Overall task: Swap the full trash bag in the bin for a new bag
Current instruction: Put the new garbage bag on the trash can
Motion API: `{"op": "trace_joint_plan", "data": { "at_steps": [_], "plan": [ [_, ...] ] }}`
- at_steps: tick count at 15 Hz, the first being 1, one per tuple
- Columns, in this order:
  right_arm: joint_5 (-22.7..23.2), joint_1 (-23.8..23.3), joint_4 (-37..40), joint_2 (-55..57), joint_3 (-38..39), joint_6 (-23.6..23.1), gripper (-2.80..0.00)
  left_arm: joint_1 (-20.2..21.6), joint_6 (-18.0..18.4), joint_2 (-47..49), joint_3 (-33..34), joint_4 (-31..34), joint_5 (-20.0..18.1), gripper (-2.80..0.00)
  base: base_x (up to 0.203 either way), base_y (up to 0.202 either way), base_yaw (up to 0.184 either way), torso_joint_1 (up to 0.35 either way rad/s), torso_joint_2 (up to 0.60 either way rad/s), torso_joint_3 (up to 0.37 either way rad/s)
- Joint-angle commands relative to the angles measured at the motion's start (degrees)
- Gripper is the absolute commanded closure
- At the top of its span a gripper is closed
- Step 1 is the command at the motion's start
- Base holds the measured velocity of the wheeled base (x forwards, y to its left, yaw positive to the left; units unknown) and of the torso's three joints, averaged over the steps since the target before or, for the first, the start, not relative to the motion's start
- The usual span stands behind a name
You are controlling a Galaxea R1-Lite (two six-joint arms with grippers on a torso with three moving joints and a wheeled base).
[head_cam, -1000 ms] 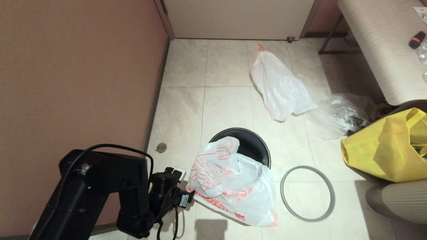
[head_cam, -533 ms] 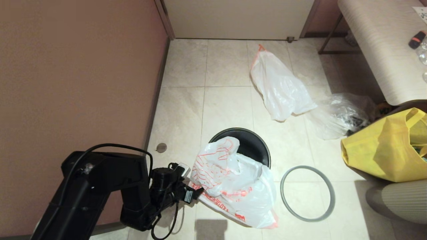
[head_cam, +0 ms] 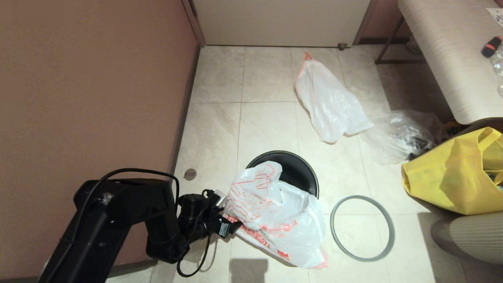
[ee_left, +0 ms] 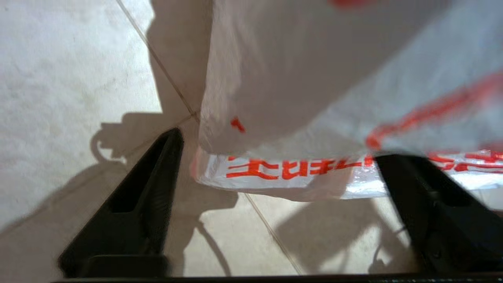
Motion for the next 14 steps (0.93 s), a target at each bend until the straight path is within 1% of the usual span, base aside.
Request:
{"op": "trace_joint_plan", "data": {
  "at_steps": [1, 2, 4, 7, 9, 12, 14],
  "plan": [
    [0.01, 0.02, 0.02, 0.35, 0.0, 0.05, 0.0, 0.01, 0.14, 0.89, -1.85, 0.83, -0.2, 0.0, 0.0, 0.0, 0.0, 0.0, 0.0, 0.0],
    [0.01, 0.02, 0.02, 0.35, 0.0, 0.04, 0.0, -0.06, 0.18, 0.95, -2.23, 1.29, -0.77, 0.0, 0.0, 0.0, 0.0, 0.0, 0.0, 0.0],
    [0.01, 0.02, 0.02, 0.61, 0.0, -0.04, 0.0, -0.16, 0.18, 0.96, -2.6, 1.39, -3.4, 0.0, 0.0, 0.0, 0.0, 0.0, 0.0, 0.0],
    [0.01, 0.02, 0.07, 0.62, 0.0, -0.03, 0.0, -0.09, 0.18, 0.71, -4.02, 3.91, -3.97, 0.0, 0.0, 0.0, 0.0, 0.0, 0.0, 0.0],
    [0.01, 0.02, 0.11, 0.7, 0.0, -0.04, 0.0, -0.08, 0.18, -0.09, -3.07, 3.78, -3.99, 0.0, 0.0, 0.0, 0.0, 0.0, 0.0, 0.0],
    [0.01, 0.02, 0.11, 0.98, 0.0, 0.02, 0.0, 0.0, 0.18, -3.3, 1.4, 3.66, -3.9, 0.0, 0.0, 0.0, 0.0, 0.0, 0.0, 0.0],
    [0.01, 0.02, 0.11, 0.96, 0.0, -0.04, 0.0, -0.05, 0.18, -7.59, 7.02, 3.61, -3.71, 0.0, 0.0, 0.0, 0.0, 0.0, 0.0, 0.0]
  ]
}}
